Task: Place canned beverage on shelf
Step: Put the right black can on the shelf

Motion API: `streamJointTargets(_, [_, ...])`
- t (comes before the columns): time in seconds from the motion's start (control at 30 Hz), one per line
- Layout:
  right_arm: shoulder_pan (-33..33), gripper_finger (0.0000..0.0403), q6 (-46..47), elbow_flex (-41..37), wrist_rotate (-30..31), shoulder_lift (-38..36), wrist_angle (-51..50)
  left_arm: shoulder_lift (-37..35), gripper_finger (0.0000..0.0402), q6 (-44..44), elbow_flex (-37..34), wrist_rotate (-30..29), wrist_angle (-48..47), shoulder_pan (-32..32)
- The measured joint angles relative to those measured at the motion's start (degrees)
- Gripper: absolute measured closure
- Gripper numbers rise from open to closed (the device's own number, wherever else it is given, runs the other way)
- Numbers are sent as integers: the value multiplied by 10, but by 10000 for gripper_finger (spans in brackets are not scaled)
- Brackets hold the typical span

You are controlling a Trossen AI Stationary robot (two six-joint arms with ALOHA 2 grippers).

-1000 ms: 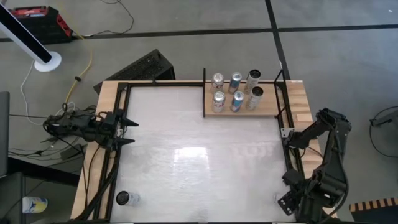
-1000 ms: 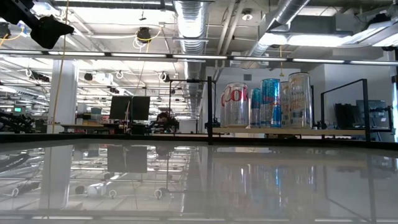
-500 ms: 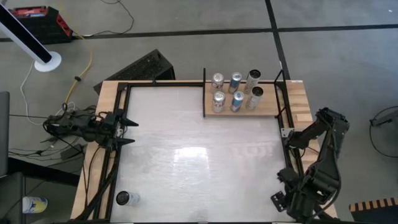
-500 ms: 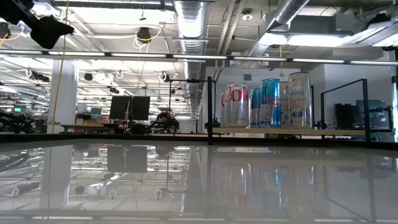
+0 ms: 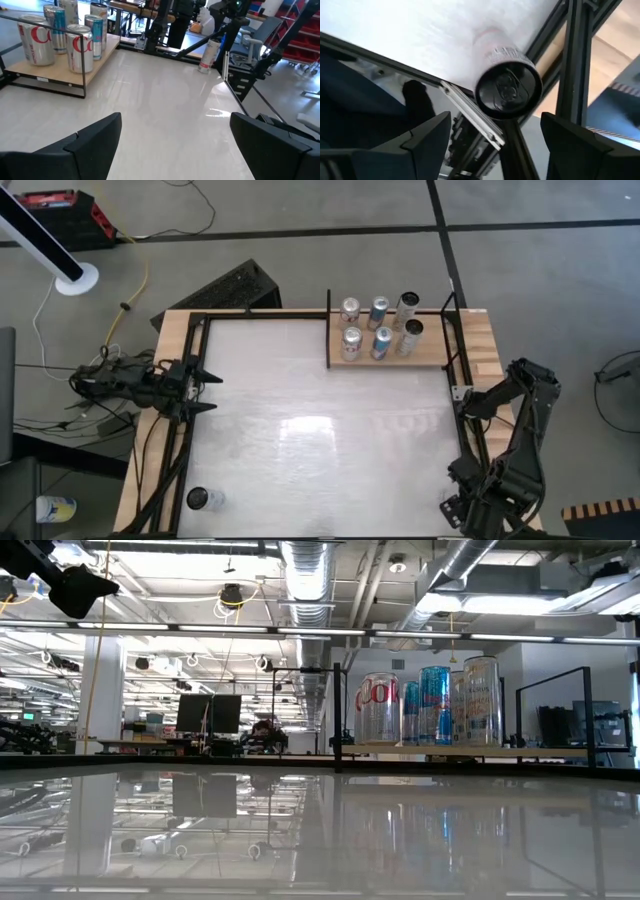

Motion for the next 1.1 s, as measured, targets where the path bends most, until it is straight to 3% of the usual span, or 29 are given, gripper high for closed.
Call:
streamJointTargets(0.43, [13, 72, -16, 0, -16, 12, -30, 0, 45, 0, 0, 0, 0, 0])
streamJointTargets(1.1, [13, 72, -15, 0, 30, 12, -18, 0, 45, 0, 0, 1, 0, 0])
